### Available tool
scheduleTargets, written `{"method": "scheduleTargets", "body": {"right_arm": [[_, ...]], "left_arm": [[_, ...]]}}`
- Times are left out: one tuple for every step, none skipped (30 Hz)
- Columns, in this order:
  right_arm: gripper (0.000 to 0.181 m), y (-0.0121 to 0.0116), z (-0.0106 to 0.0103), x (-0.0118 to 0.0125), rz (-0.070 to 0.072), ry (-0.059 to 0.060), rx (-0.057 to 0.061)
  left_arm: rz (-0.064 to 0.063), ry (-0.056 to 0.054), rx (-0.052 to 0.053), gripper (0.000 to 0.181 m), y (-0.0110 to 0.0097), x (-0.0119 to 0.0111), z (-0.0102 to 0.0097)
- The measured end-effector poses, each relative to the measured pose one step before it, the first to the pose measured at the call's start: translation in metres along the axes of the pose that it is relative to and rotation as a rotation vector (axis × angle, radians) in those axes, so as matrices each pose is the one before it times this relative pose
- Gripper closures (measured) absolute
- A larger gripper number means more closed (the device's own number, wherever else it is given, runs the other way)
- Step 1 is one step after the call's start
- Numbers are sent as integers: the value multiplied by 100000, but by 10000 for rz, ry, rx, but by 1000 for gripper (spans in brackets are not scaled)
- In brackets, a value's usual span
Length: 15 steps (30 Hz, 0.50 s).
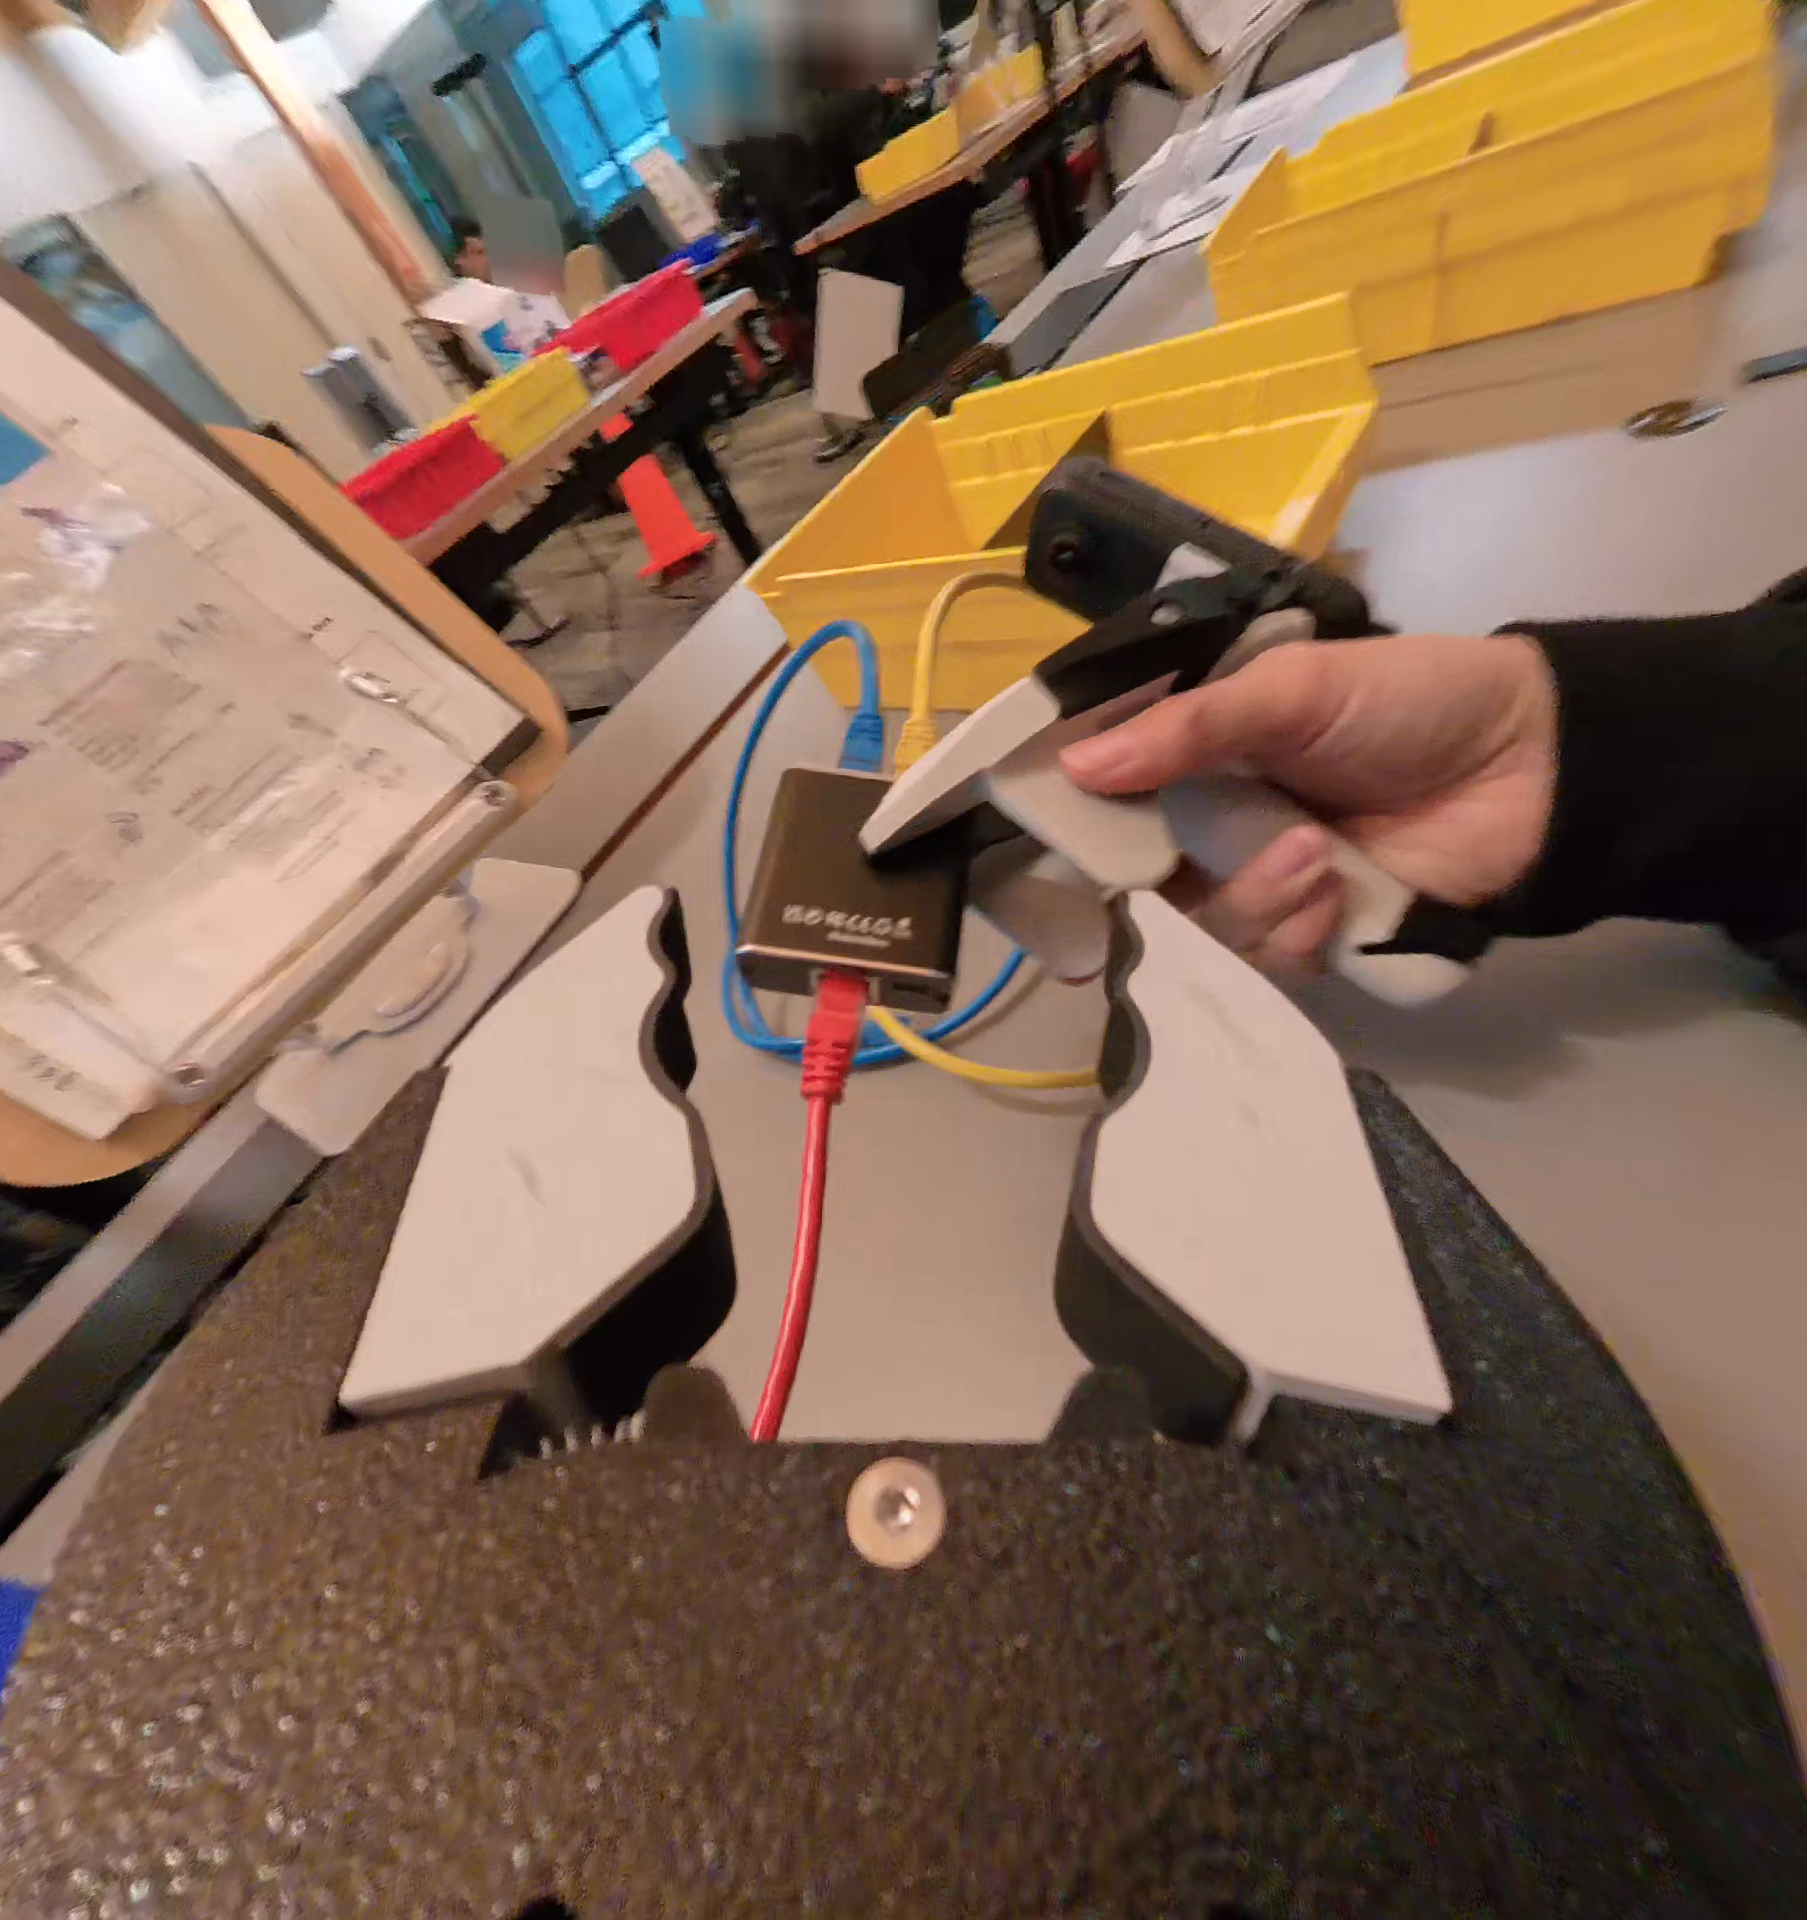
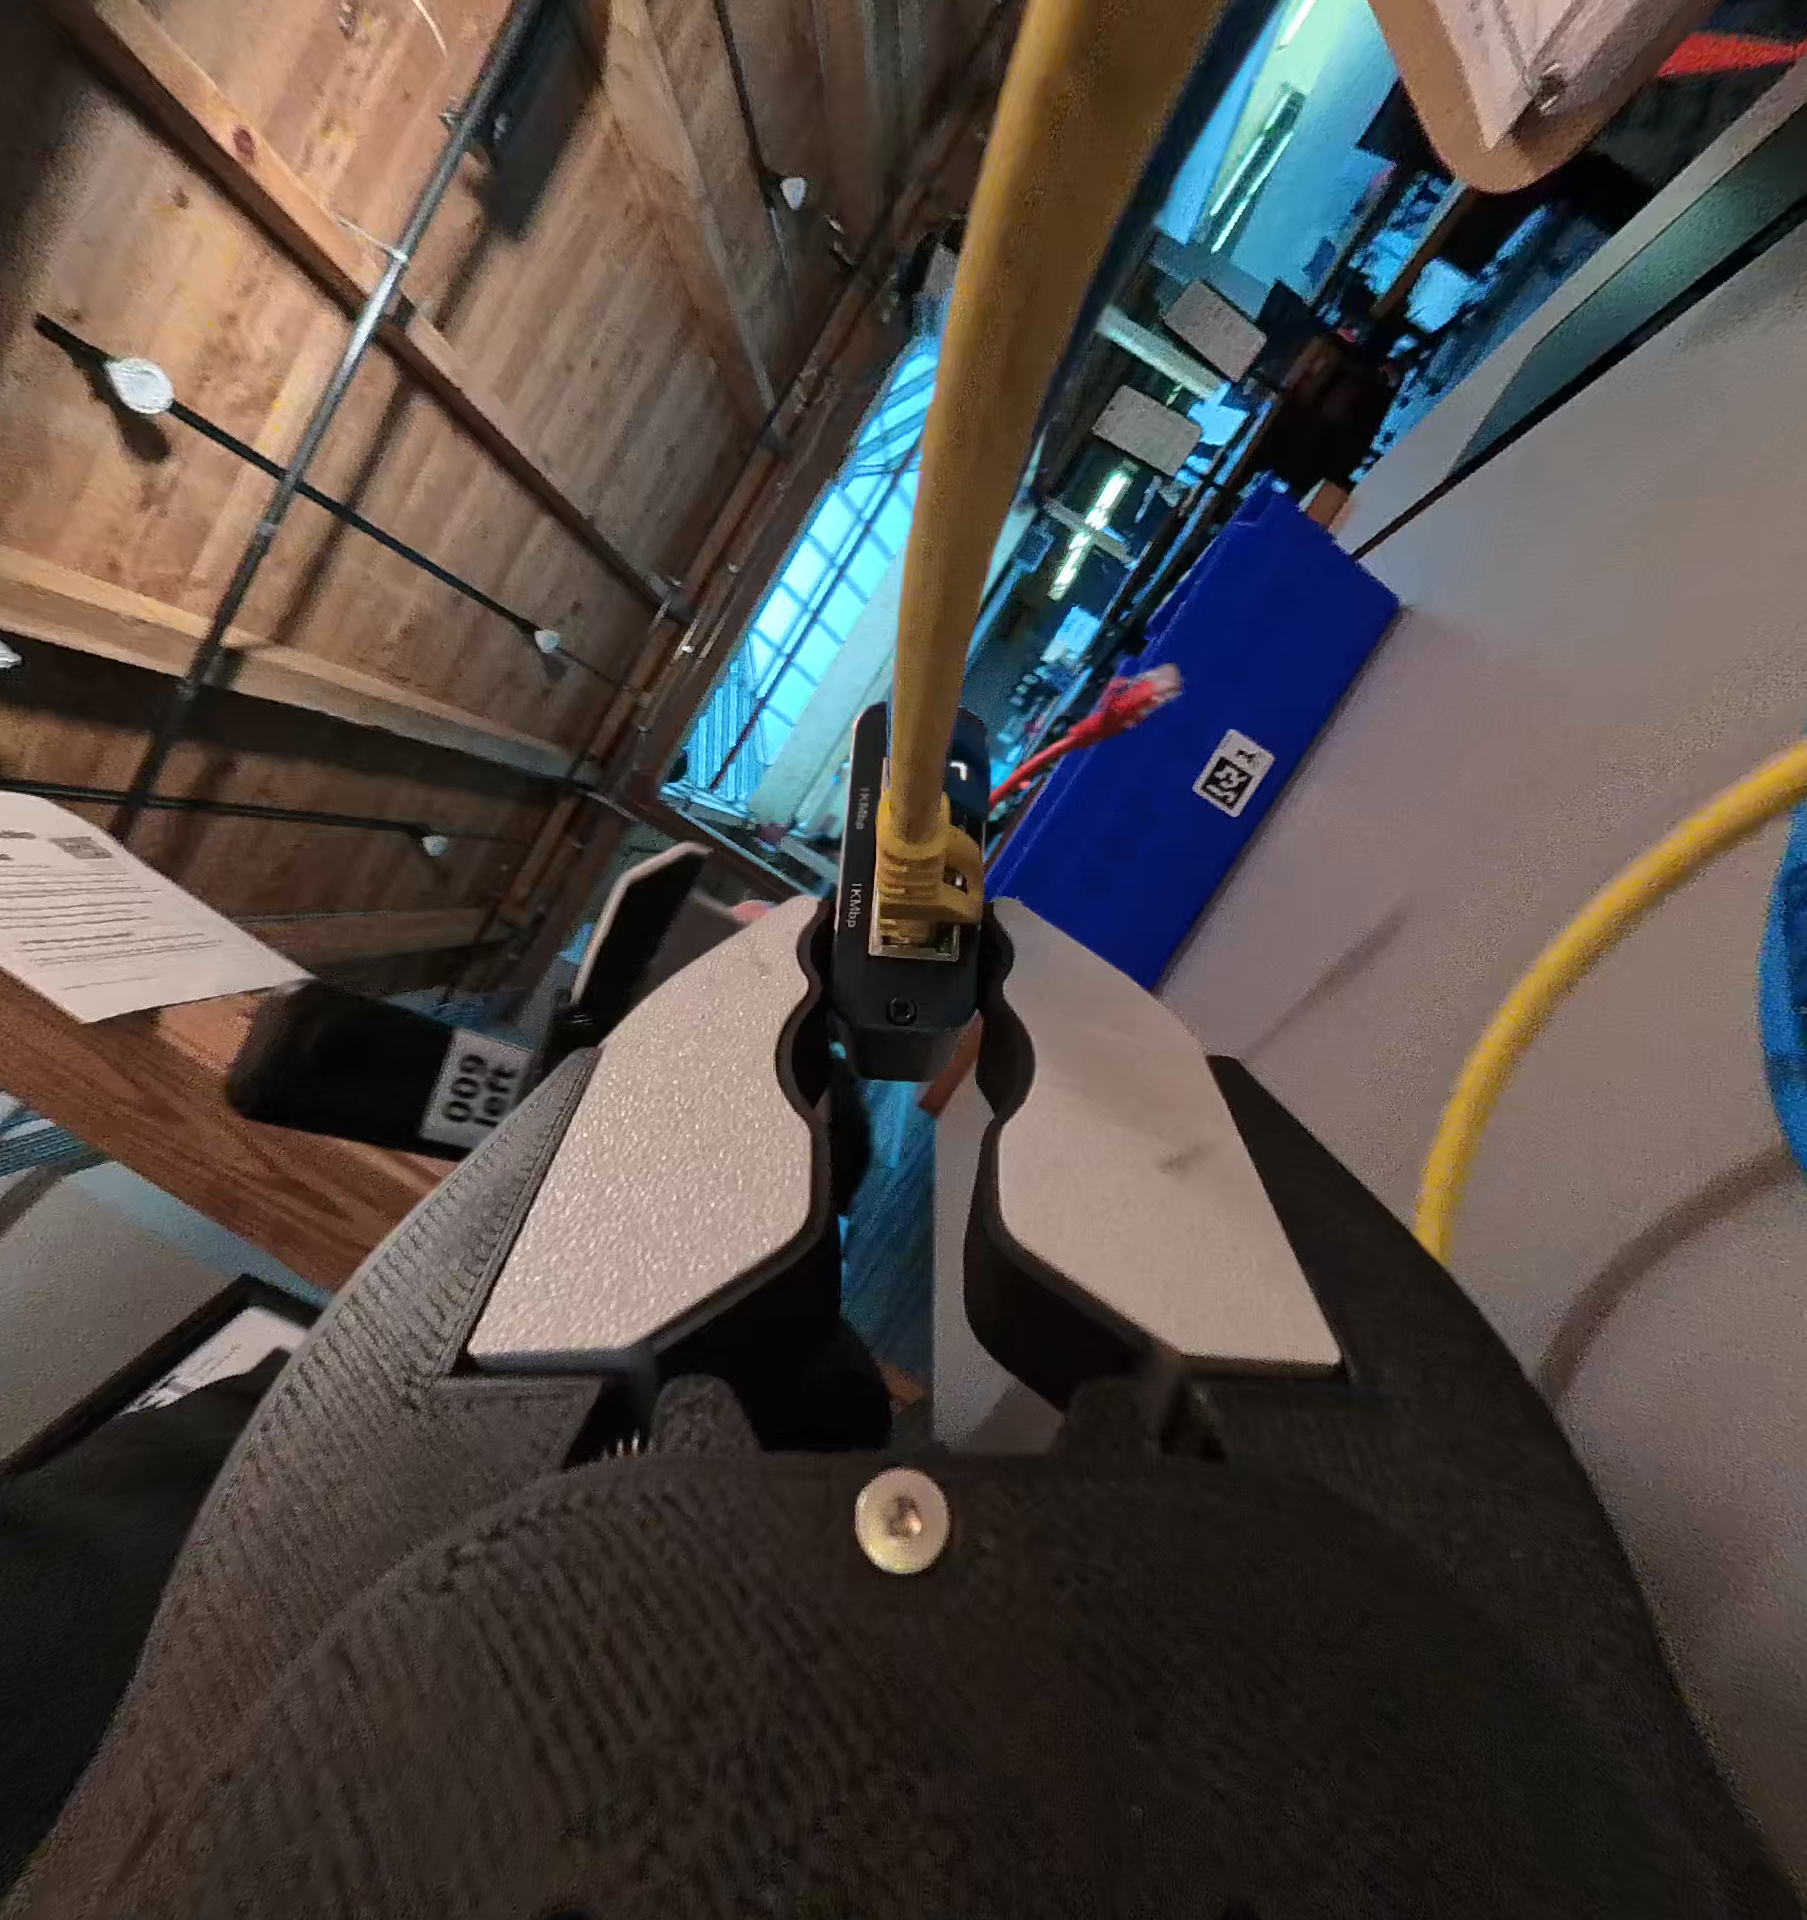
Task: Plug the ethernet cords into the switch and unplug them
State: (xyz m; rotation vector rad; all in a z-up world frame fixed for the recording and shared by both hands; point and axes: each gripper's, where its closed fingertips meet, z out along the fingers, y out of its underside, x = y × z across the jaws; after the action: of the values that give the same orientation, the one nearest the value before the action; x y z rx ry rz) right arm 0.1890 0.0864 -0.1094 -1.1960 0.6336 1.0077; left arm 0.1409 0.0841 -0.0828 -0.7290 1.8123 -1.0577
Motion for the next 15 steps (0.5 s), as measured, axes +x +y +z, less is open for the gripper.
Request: {"method": "scheduleTargets", "body": {"right_arm": [[157, 216, 116, -279, 78, -183, -147], [156, 202, 133, -216, -7, -78, -102], [156, 273, 130, -206, -13, -44, -141], [157, 398, 124, -121, -57, -8, -249], [156, 401, 101, -102, -50, -39, -267], [156, 218, 8, -123, 57, -84, -152], [156, 133, -40, -94, 96, -83, -115], [156, 108, -37, -58, 39, -66, -96], [156, 150, 31, 14, 68, -19, -106], [156, 181, 79, 3, 115, -25, -104], [156, 275, 120, -15, 48, -29, -157], [156, 224, 114, -35, 12, -29, -131], [156, 138, 87, -18, 14, -20, -73], [156, 109, 47, 3, -1, -17, -75], [156, 56, -5, 73, -10, 23, -47]], "left_arm": [[84, -236, -129, 107, 788, -367, 560], [-98, -79, 1, 107, 785, -268, 605], [-179, 15, 247, 109, 530, -193, 520], [-183, 190, 362, 113, 361, 17, 328], [-181, 358, 288, 116, 312, 271, 178], [-127, 389, 191, 116, 315, 358, 116], [40, 287, 118, 116, 403, 243, 120], [230, 134, 125, 115, 402, 109, 110], [342, -17, 226, 115, 228, 7, 38], [362, -143, 300, 115, 7, -80, -60], [338, -171, 236, 117, -66, -110, -103], [340, -165, 185, 119, -45, -127, -76], [294, -161, 229, 120, -12, -131, -34], [115, -78, 294, 120, -23, -56, 0], [-134, 40, 285, 120, -8, 59, 11]]}}
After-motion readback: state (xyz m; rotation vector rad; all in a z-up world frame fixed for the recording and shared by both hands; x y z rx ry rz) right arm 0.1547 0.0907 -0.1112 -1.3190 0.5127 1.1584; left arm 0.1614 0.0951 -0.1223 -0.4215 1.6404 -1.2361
